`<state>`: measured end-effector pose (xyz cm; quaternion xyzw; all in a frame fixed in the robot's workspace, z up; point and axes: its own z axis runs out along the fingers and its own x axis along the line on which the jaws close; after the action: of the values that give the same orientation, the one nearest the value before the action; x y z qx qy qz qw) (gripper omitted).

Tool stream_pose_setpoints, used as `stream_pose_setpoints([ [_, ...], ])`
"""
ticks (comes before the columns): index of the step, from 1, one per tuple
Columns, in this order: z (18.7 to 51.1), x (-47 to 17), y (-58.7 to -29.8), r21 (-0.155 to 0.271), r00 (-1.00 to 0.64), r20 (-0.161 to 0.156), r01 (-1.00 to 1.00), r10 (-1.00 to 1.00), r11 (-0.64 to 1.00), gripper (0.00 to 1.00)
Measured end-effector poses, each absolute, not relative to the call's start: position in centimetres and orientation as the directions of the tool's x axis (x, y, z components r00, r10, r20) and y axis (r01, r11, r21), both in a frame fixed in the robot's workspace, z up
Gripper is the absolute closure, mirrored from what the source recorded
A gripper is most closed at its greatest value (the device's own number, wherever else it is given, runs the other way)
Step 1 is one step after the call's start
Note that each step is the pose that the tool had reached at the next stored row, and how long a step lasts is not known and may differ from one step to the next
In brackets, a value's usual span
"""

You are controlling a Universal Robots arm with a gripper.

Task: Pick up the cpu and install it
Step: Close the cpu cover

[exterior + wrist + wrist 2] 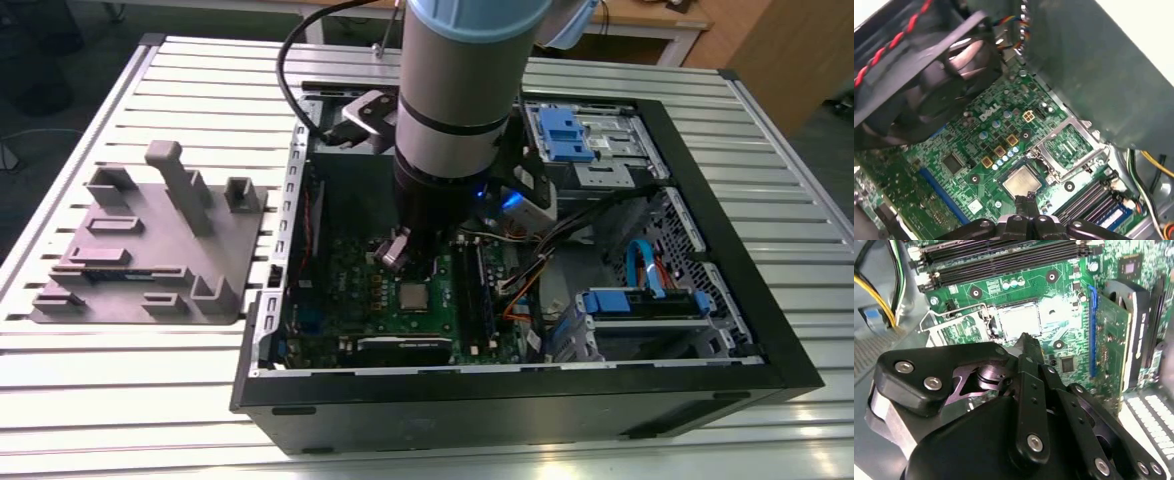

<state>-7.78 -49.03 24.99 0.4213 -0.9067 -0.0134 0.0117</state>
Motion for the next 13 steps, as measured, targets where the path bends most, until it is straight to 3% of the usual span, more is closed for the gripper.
stream_pose_setpoints([
  [2,24.95,-7.77,-49.03,0.044,-0.629,-0.002,-0.777,-0.777,0.628,0.9],
  [8,24.92,-7.65,-49.03,0.109,-0.623,-0.083,-0.782,-0.778,0.614,0.9],
  [13,24.92,-7.65,-49.03,0.11,-0.622,-0.084,-0.782,-0.778,0.613,0.9],
])
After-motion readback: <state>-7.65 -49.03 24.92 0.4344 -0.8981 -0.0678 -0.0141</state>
